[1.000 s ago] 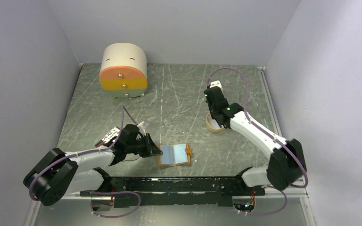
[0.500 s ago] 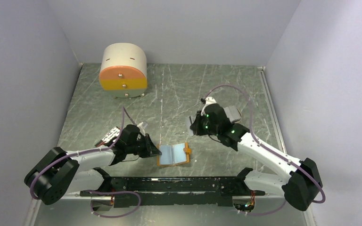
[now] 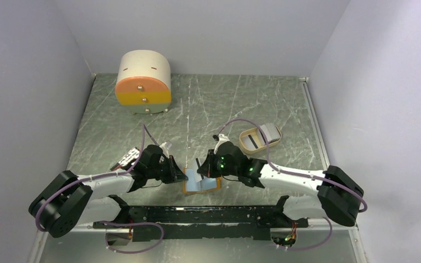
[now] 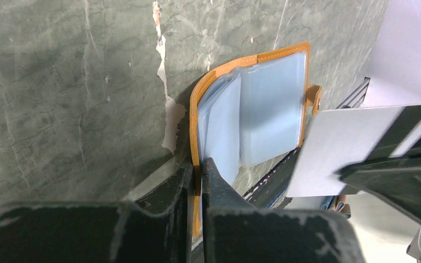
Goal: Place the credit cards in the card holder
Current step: Insert the credit card into the card holder.
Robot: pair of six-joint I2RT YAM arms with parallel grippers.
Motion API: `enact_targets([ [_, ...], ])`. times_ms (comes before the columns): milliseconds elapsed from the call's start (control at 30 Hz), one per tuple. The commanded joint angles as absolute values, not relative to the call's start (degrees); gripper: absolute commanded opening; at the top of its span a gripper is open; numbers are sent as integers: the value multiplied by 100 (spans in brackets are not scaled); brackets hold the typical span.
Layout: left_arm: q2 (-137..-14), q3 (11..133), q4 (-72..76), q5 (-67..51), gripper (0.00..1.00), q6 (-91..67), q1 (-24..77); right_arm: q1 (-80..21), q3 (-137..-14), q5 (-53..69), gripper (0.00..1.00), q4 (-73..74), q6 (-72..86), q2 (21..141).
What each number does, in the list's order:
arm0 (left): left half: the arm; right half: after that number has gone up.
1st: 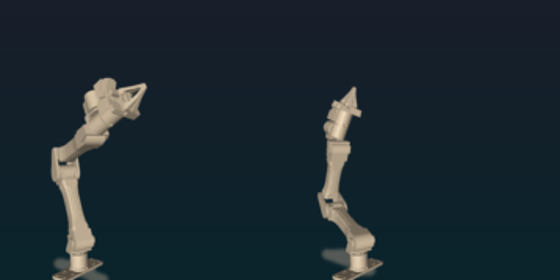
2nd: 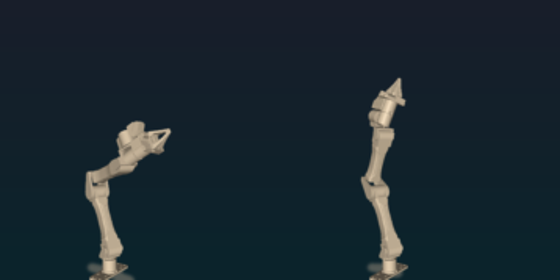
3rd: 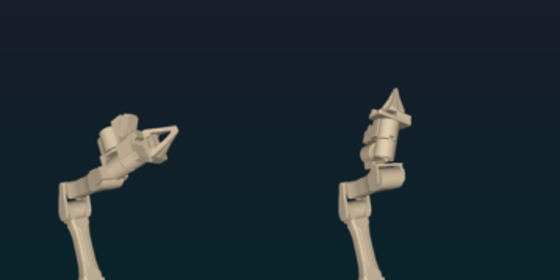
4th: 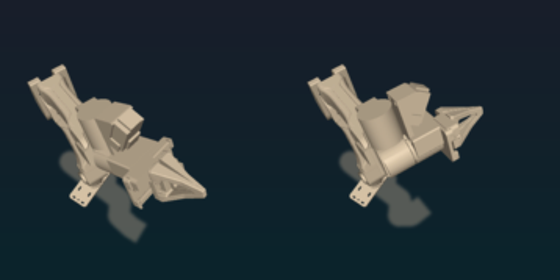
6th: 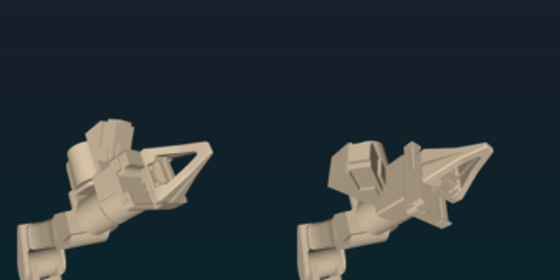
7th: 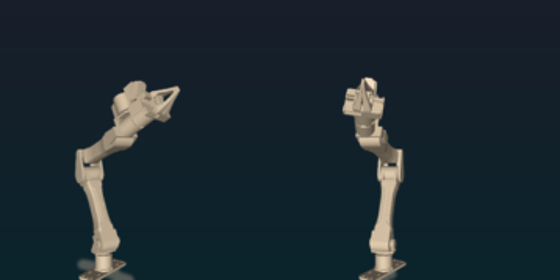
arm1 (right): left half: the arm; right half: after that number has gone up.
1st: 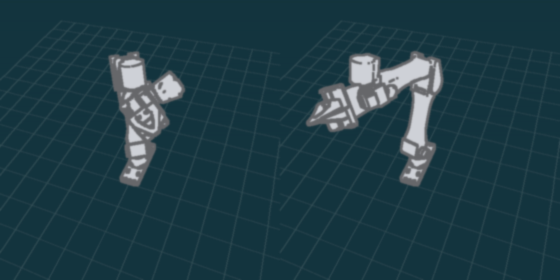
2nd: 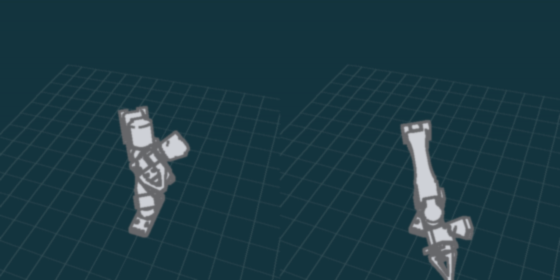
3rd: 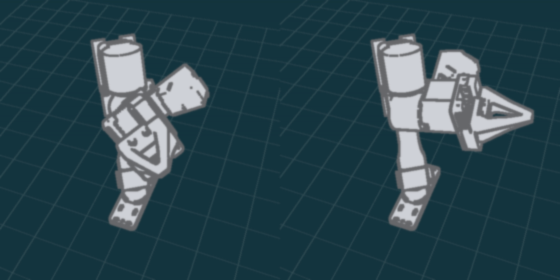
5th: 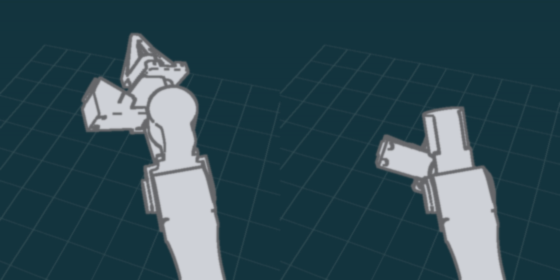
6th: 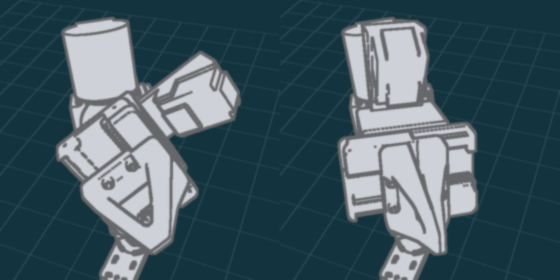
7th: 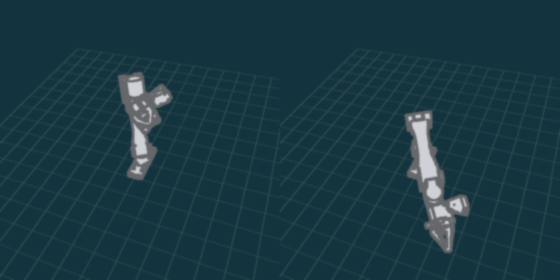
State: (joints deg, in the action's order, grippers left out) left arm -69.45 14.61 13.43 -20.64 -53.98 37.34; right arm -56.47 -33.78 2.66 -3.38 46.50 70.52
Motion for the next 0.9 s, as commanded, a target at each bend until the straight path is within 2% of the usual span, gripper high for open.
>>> enact_targets([
  [0, -6953, 1543, 1264, -1903, 9, -5346, 3761, -5770, -3072, 280, 0, -1069, 5072, 7301],
  [667, -7058, 1460, 1405, -1975, 9, -5412, 3761, -5788, -2160, -33, 0, -1688, 5610, 7619],
  [867, -7025, 1528, 1019, -1696, 13, -5348, 3762, -5749, -1972, -46, 0, -1921, 5814, 7667],
])
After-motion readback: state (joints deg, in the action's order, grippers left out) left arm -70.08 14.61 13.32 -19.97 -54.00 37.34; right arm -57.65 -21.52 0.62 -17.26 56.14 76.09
